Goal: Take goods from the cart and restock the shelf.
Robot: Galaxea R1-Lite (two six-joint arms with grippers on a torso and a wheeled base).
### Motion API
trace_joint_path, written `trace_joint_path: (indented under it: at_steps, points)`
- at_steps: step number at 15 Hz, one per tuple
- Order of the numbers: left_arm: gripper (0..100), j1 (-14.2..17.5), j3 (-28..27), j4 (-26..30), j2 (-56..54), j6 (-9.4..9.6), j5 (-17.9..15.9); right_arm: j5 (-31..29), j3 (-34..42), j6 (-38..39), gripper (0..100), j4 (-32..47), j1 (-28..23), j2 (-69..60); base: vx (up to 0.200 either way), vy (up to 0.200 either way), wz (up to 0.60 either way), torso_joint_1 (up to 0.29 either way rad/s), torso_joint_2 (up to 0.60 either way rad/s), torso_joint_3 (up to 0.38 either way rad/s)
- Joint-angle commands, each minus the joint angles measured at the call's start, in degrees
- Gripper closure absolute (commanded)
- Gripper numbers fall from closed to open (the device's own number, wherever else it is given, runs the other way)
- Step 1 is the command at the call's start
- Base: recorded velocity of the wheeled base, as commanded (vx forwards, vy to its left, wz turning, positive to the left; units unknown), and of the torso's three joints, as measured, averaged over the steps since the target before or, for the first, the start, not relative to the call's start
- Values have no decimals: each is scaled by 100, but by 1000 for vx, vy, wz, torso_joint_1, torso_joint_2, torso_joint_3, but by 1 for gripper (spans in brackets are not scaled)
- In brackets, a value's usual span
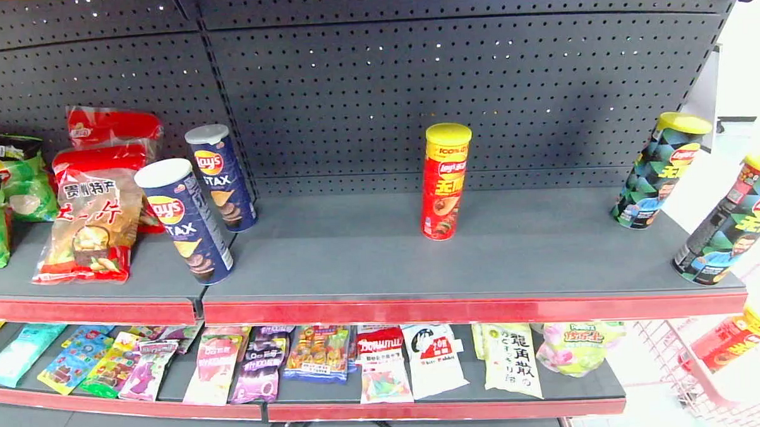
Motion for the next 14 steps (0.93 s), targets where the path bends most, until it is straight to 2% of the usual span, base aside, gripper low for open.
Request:
trace_joint_path:
  at_steps: [1, 14]
  points:
    - [0, 2, 1, -2, 5, 2, 2, 2, 0, 0, 0, 0, 7, 2, 0, -200, 0, -2, -2, 2]
    - [0, 2, 1, -2, 5, 2, 2, 2, 0, 0, 0, 0, 7, 2, 0, -200, 0, 5, 3, 3]
